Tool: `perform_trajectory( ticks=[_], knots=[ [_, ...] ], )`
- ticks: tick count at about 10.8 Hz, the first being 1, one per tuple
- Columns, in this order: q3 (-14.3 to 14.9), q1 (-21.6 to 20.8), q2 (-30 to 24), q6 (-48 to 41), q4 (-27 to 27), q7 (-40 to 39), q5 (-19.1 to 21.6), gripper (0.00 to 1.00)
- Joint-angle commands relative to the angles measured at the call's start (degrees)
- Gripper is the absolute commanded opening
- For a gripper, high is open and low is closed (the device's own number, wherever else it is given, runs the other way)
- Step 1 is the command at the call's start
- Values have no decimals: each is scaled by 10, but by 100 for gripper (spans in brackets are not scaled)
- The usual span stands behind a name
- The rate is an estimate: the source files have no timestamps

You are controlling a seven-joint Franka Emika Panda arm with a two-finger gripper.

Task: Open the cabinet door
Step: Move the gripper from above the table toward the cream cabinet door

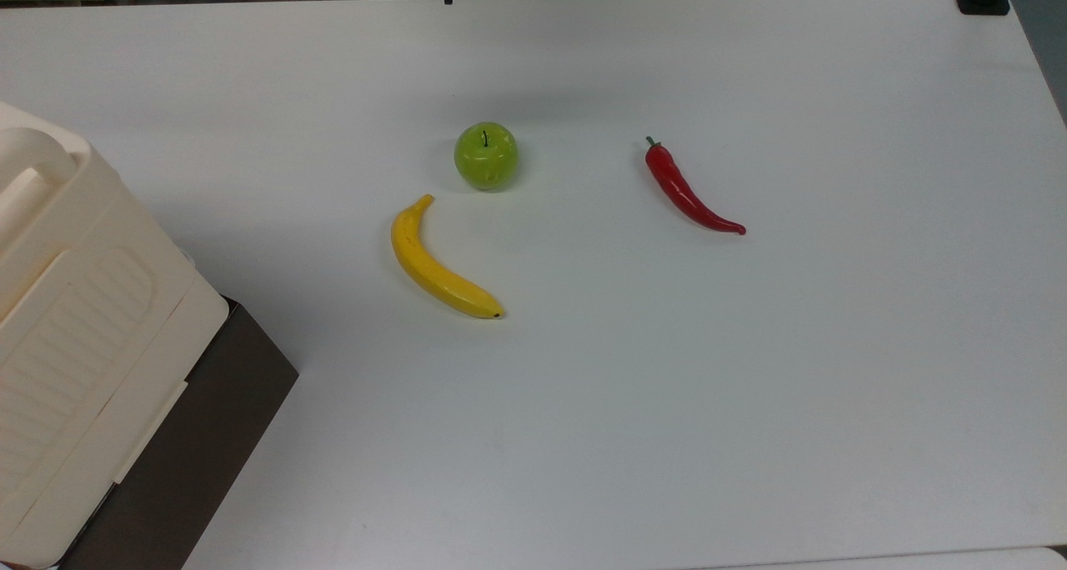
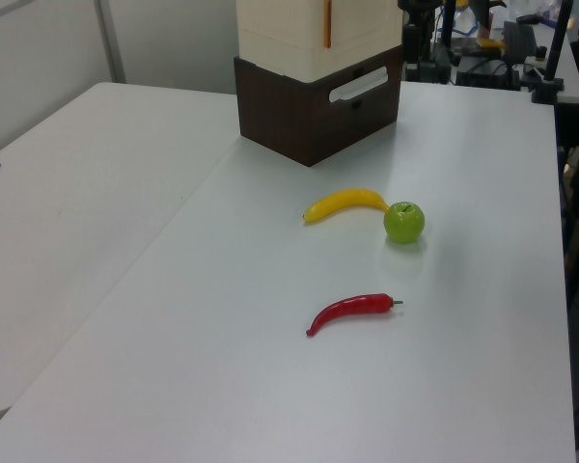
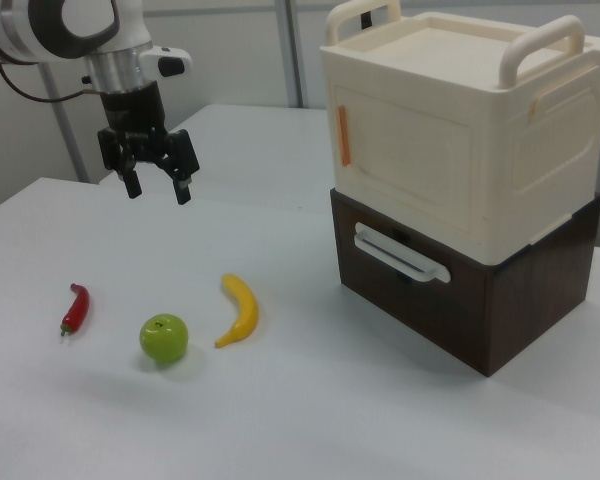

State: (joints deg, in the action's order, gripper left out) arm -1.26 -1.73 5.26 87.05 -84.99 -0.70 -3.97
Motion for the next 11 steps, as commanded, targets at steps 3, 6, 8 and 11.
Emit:
perform_trajectory(
  ticks=[3,6,8,11],
  knots=[
    [8,-1,-2,4,-2,11,2,100],
    [8,21,3,42,-1,98,0,100],
    [11,42,19,71,15,112,-11,100],
    [12,75,40,168,18,132,-43,100]
  ],
)
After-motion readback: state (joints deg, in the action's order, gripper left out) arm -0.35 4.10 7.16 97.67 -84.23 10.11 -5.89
